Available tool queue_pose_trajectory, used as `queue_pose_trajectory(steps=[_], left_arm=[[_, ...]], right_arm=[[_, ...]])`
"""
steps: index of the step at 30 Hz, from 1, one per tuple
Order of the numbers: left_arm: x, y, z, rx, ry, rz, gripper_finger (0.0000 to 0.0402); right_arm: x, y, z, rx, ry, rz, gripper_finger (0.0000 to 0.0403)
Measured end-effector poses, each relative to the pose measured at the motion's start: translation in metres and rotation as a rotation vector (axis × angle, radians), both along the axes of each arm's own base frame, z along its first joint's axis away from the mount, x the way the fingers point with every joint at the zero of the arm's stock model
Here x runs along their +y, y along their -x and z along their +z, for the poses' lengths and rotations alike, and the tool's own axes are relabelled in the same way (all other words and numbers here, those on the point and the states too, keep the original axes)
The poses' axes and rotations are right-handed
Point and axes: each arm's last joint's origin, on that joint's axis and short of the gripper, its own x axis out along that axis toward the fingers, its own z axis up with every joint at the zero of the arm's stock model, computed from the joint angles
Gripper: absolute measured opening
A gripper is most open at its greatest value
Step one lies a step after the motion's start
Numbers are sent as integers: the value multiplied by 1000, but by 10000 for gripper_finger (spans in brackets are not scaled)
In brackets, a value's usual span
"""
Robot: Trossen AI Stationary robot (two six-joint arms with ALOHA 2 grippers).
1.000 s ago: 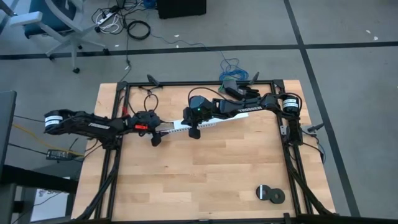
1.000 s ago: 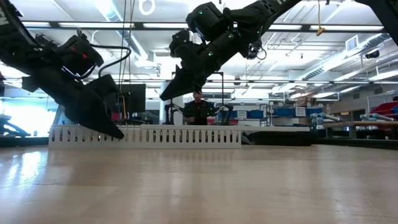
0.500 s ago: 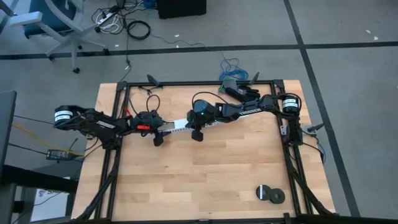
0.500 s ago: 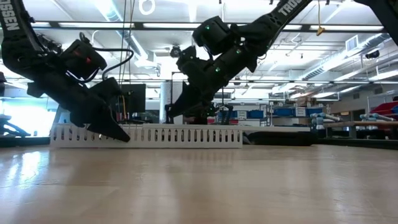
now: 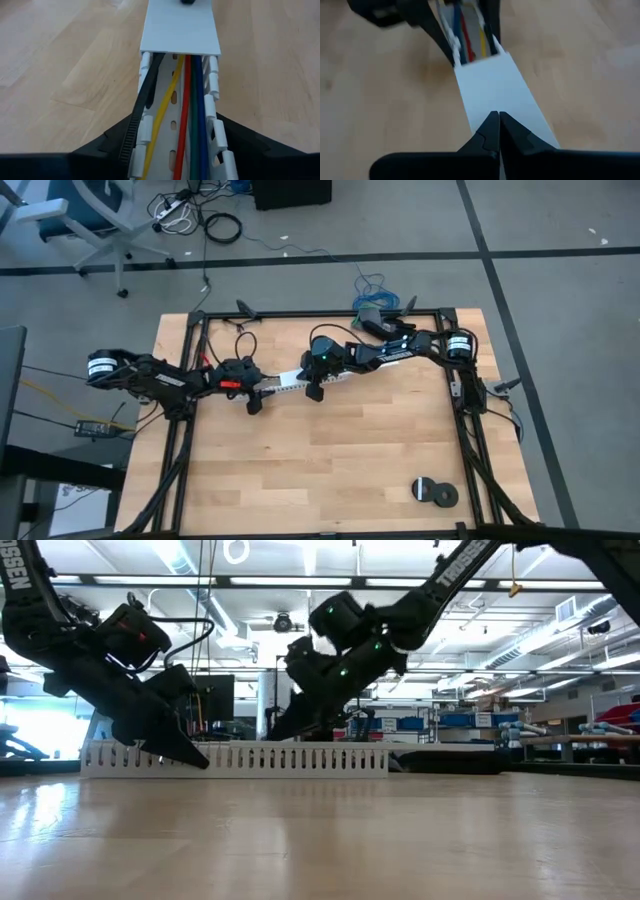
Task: Ziptie cables
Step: Close the white cable duct lid
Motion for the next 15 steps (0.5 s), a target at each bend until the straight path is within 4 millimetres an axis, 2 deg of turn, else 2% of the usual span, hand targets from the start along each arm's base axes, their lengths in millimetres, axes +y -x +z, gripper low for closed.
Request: queue_pose_trajectory(steps=[4,10,12,15], left_arm=[[0,0,0,0,-1,0,236],[0,0,0,-1,-2,-1,235],[0,0,0,0,-1,-1,235],[0,0,0,4,4,-4,235]], right_arm=[[-4,-15,-16,-8,-43,29,0],[-2,-44,-26,-36,-75,98,0],[0,-48,-24,-55,-49,120,0],[4,-46,-8,-90,8,132,0]])
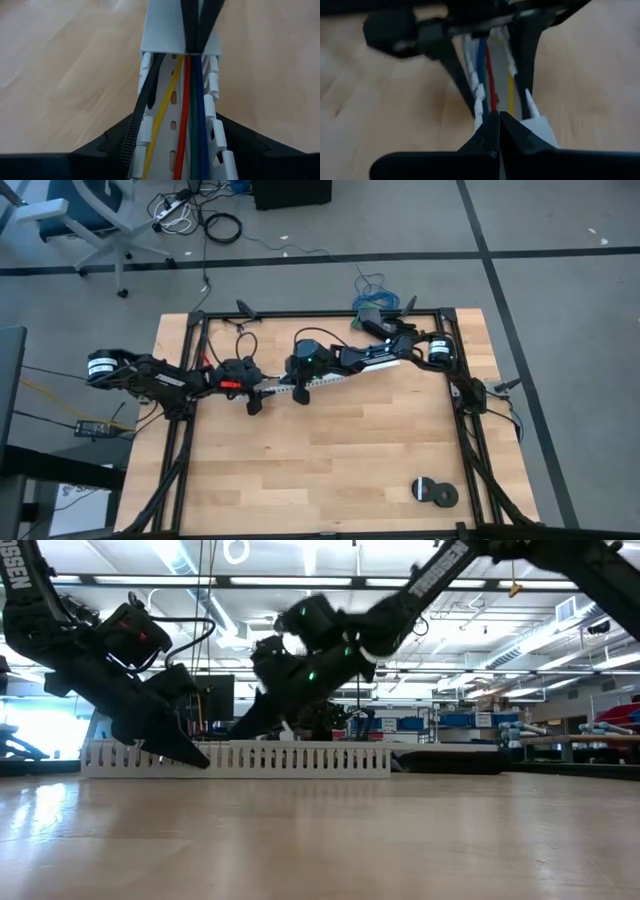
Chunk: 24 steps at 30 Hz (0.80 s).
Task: Ziptie cables
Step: Close the white cable duct lid
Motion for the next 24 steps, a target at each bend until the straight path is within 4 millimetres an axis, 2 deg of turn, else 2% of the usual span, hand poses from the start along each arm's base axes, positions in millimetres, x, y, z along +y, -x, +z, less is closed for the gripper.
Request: queue_pose_trajectory(steps=[5,7,11,14,17,20,24], left_arm=[[0,0,0,3,6,-6,235],[0,0,0,1,6,-7,235],[0,0,0,2,4,-17,235],[-1,0,0,4,-3,-27,235],[-1,0,0,5,-4,-28,235],[-1,0,0,4,-4,-29,235],[-1,-1,0,-2,14,-20,235]], right_arm=[[3,20,57,28,83,4,0],[-1,33,67,123,92,-24,0],[-8,48,47,339,58,-43,0],[-11,36,19,332,3,-10,0],[-11,15,-6,224,-46,32,0],[-5,1,-4,133,-22,34,0],[0,2,19,76,60,28,0]])
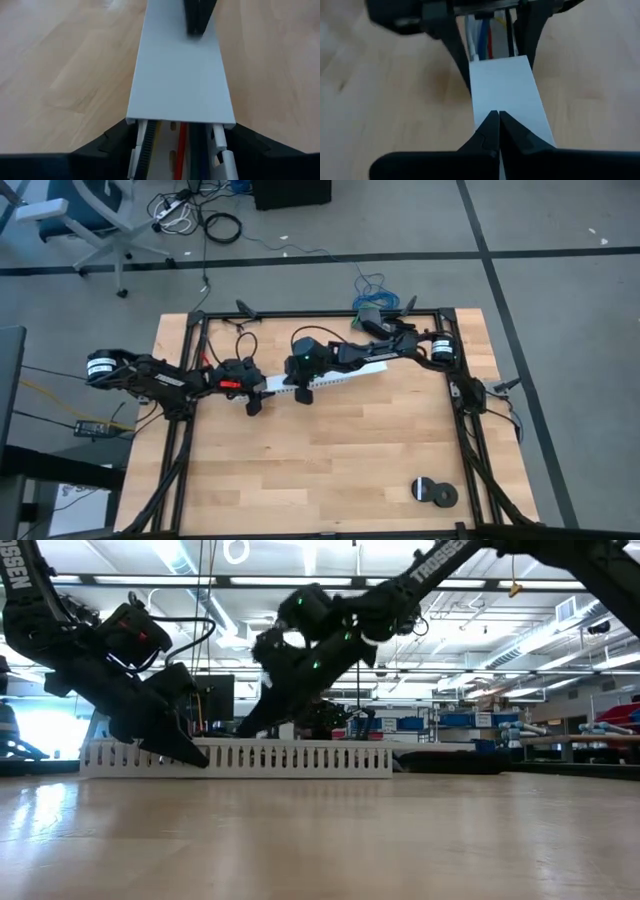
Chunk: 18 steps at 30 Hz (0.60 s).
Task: Ziptie cables
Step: Close the white cable duct lid
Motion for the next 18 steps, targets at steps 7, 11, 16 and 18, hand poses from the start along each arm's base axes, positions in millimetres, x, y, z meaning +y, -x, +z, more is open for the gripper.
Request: queue_pose_trajectory(steps=[7,11,16,18], left_arm=[[0,0,0,-8,28,15,250],[0,0,0,-8,29,16,286],[0,0,0,-8,26,15,324],[0,0,0,-11,37,18,329]], right_arm=[[9,7,42,-97,30,31,0],[13,7,41,-89,28,38,0],[13,7,41,-83,26,38,0],[13,7,41,-87,27,38,0]])
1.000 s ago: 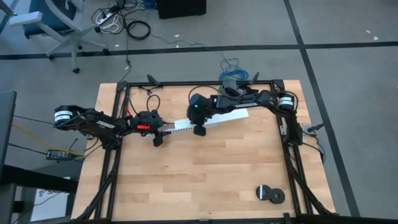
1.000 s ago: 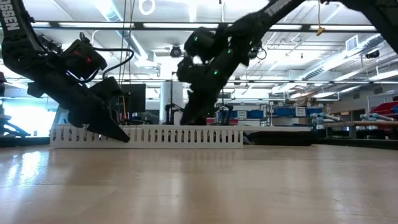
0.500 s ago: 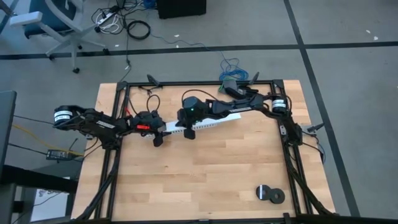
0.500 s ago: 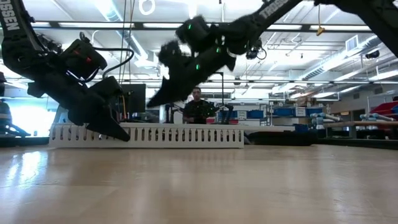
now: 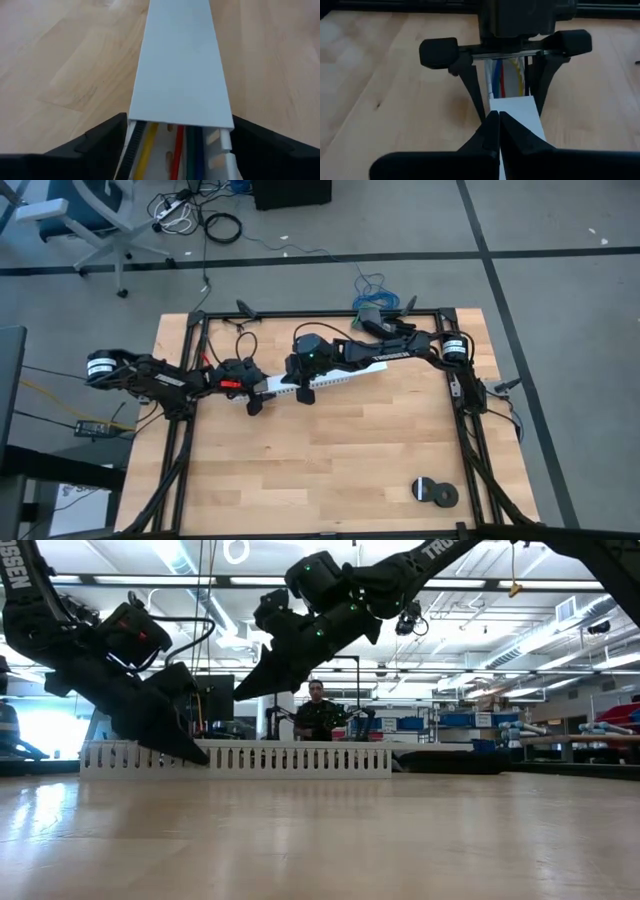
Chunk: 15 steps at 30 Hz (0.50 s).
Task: Ziptie cables
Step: Close the white cable duct lid
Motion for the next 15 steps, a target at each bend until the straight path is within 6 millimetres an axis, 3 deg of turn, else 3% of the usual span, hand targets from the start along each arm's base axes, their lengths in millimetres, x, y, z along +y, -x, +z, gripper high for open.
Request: queue_pose_trajectory(steps=[15], left_arm=[[-4,12,9,42,42,13,328]], right_arm=[[0,2,-3,42,-16,-6,0]])
